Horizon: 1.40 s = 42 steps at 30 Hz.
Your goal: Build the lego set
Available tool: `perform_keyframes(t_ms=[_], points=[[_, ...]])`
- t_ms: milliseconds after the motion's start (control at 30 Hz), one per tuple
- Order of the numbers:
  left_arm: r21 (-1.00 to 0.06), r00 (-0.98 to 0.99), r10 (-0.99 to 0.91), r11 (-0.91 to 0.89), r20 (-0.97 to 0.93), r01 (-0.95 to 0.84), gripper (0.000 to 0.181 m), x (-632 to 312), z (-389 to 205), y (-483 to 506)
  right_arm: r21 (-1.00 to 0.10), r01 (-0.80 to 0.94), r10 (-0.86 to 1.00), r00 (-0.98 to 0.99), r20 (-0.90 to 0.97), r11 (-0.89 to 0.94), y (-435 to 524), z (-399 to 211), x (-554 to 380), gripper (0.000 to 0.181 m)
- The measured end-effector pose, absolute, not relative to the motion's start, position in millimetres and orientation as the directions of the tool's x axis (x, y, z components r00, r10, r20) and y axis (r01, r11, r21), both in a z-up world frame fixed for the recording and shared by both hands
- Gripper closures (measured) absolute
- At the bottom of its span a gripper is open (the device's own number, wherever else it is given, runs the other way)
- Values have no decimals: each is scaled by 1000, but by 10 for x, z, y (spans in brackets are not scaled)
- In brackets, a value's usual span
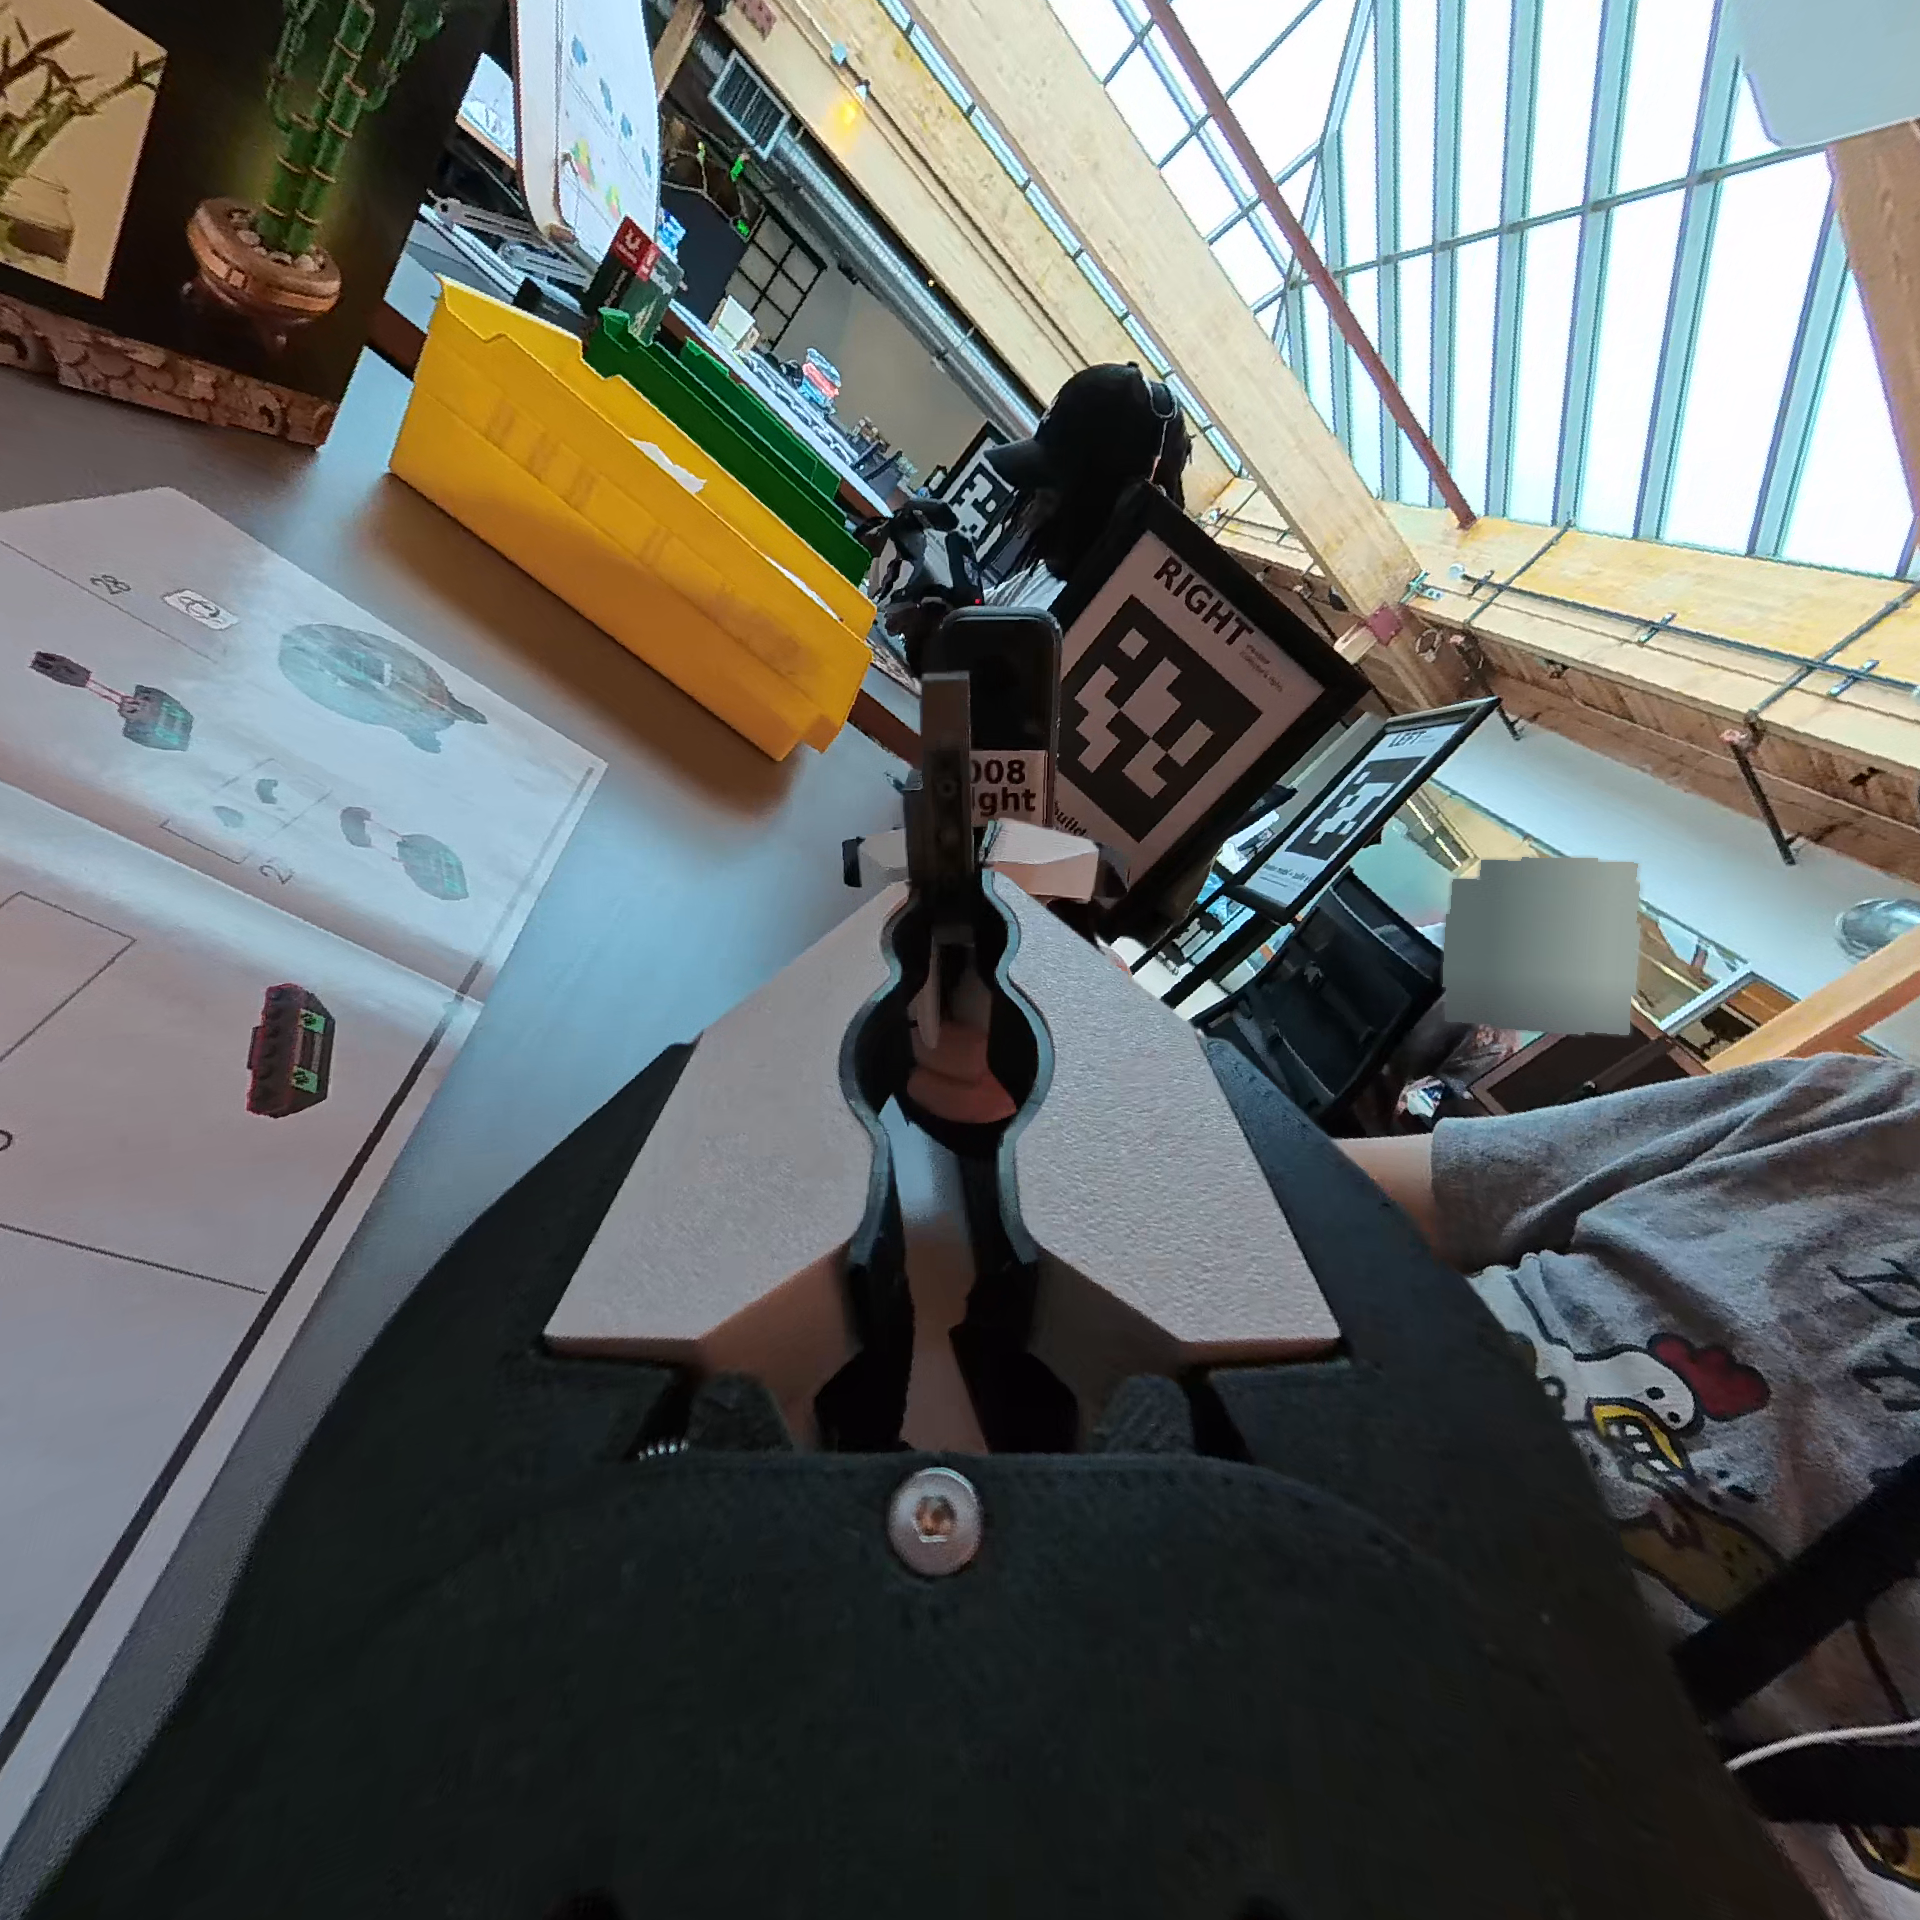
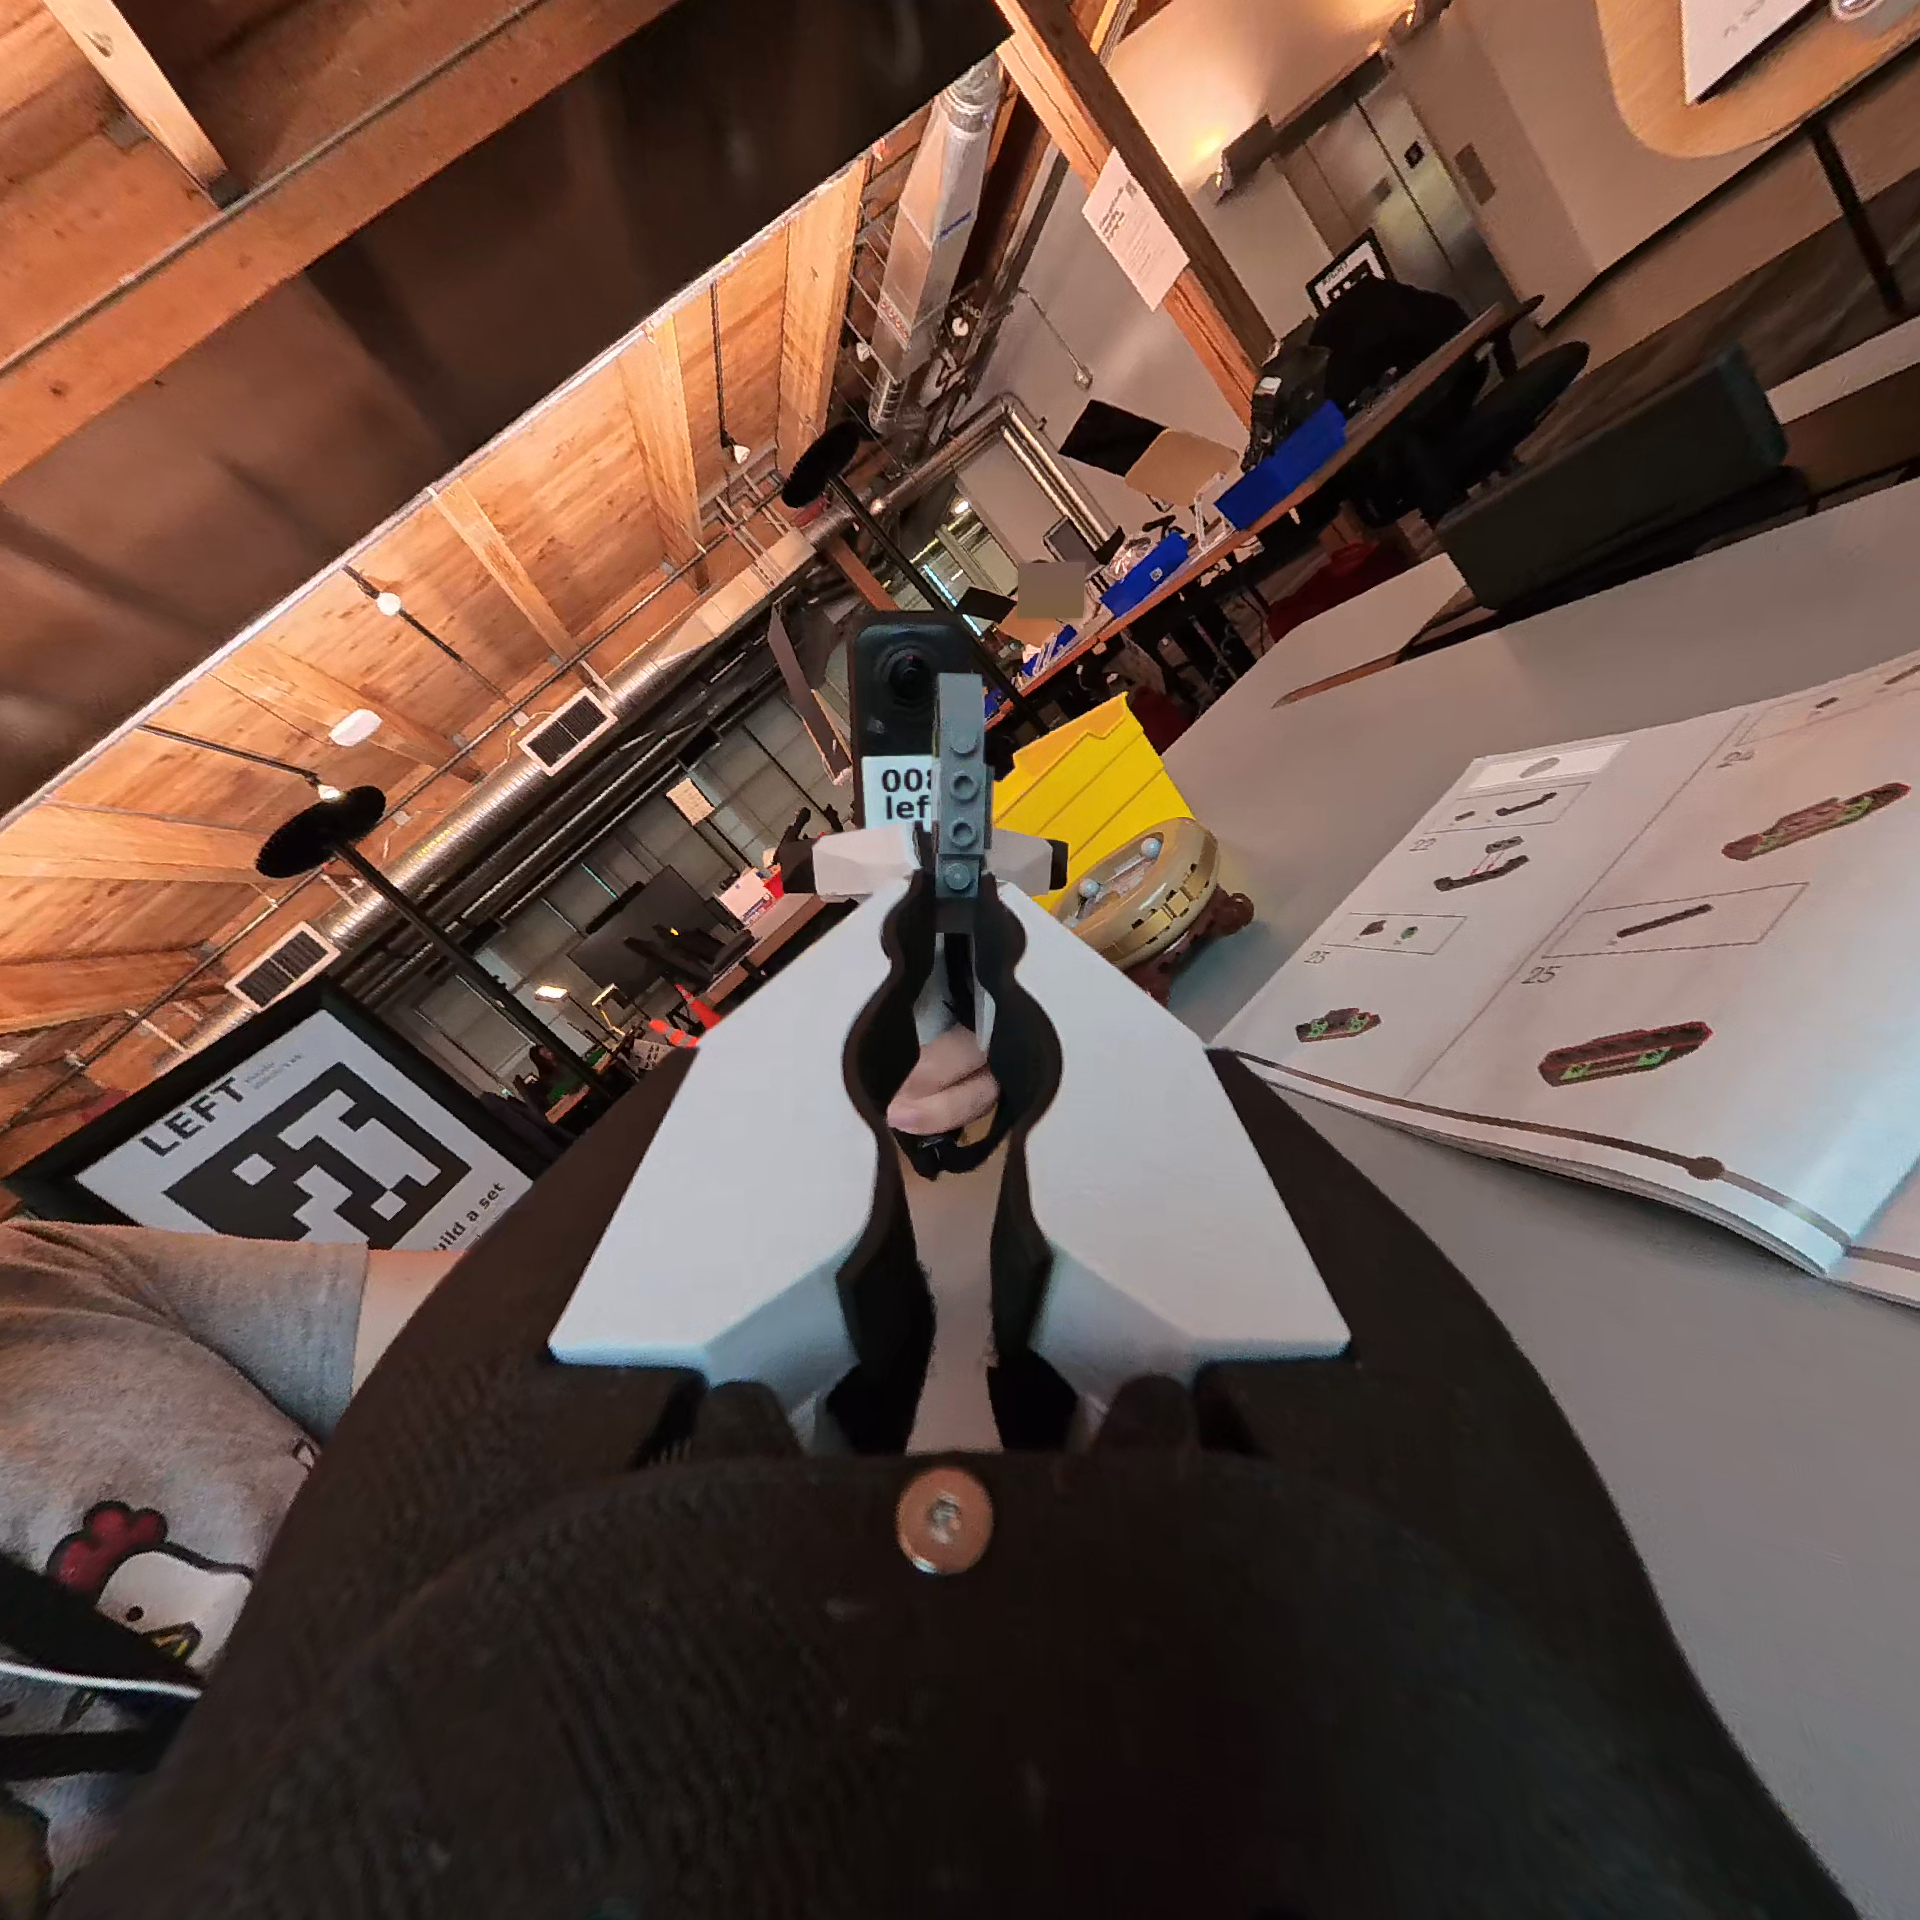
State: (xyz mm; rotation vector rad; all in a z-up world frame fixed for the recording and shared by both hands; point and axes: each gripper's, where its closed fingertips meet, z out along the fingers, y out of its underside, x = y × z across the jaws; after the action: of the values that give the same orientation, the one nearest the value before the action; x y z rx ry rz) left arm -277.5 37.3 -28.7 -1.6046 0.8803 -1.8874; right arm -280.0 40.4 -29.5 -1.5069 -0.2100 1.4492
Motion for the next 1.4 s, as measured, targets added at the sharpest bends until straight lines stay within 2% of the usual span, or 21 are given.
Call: perform_keyframes(t_ms=[467, 1067, 1267, 1400], points=[[-773, -148, -760, -630, 633, -73, 176, -2787, -338, 359, -741, -439, 703, 285, -651, -508, 385, -357, -2824, 174], [-775, -153, -762, -631, 629, -46, 176, -2782, -293, 361, -723, -477, 708, 255, -659, -500, 400, -302, -2810, 174], [-830, -123, -824, -557, 552, 4, 176, -2846, -170, 391, -698, -511, 729, 185, -659, -501, 441, -178, -2864, 174], [-829, -156, -817, -559, 555, -17, 176, -2818, -194, 330, -733, -439, 741, 195, -642, -520, 377, -214, -2836, 175]])
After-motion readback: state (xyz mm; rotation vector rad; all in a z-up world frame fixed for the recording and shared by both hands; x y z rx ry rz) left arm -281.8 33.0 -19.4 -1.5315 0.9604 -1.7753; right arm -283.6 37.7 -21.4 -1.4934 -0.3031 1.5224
